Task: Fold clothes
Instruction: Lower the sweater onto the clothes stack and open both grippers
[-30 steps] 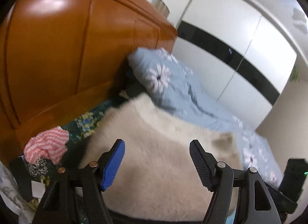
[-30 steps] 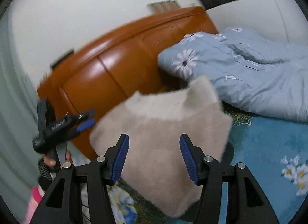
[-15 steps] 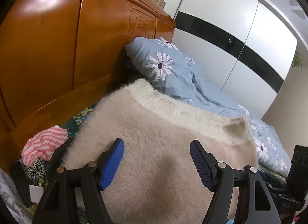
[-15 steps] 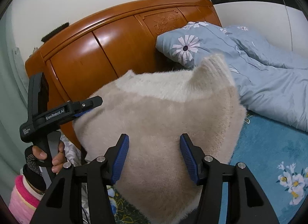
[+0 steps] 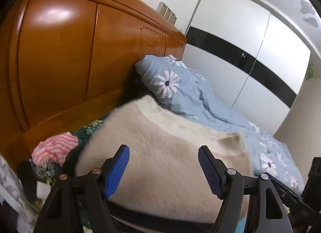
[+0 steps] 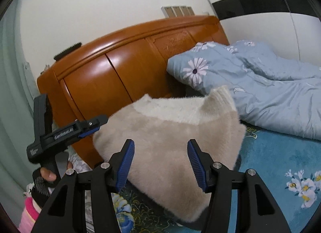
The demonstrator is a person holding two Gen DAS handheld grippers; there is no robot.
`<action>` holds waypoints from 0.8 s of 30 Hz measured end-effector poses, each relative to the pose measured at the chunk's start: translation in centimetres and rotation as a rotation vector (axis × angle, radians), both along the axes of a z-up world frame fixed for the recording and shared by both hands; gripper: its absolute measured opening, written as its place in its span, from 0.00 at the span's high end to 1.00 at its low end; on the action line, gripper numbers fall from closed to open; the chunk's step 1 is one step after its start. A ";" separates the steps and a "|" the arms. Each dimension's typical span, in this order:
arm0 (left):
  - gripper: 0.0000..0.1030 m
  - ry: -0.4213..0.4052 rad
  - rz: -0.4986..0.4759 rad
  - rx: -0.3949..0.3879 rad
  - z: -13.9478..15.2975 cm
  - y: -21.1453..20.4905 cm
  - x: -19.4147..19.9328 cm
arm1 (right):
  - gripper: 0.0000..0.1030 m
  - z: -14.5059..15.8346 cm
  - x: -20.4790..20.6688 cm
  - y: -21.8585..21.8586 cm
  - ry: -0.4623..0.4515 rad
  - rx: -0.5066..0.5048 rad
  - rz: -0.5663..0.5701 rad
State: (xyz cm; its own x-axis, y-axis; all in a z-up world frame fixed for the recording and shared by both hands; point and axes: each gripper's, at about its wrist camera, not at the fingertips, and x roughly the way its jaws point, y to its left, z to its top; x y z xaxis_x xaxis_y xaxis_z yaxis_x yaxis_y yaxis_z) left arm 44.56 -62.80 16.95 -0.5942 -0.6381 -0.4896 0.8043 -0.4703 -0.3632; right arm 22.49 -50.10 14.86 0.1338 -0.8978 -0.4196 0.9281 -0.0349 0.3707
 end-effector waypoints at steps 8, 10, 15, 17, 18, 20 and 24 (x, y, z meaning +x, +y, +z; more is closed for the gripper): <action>0.26 -0.014 0.035 -0.013 -2.3 5.2 -0.4 | 0.35 -2.8 1.7 2.9 0.034 0.068 0.041; 0.22 0.008 0.036 -0.029 -2.9 6.5 -0.4 | 0.35 -3.5 2.0 3.4 0.033 0.085 0.050; 0.11 0.072 0.022 -0.027 -3.6 8.5 0.0 | 0.13 -4.9 2.7 4.4 0.053 0.128 0.029; 0.03 0.090 0.029 -0.033 -3.6 9.2 0.3 | 0.07 -5.0 2.6 5.0 0.051 0.120 0.009; 0.01 0.099 0.034 -0.037 -3.5 9.5 0.5 | 0.07 -5.0 2.6 5.4 0.052 0.112 0.003; 0.00 0.111 0.042 -0.047 -3.6 10.2 0.8 | 0.07 -4.9 2.7 5.9 0.063 0.107 -0.008; 0.00 0.081 0.046 -0.023 -4.1 10.8 1.0 | 0.07 -4.9 3.4 6.7 0.102 0.108 -0.027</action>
State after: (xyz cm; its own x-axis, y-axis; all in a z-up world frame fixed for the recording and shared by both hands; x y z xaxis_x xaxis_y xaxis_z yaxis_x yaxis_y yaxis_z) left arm 45.58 -51.96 12.88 -0.6010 -0.6765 -0.4257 0.7937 -0.4423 -0.4177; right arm 25.93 -43.43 9.98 0.0623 -0.8495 -0.5238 0.9590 -0.0944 0.2672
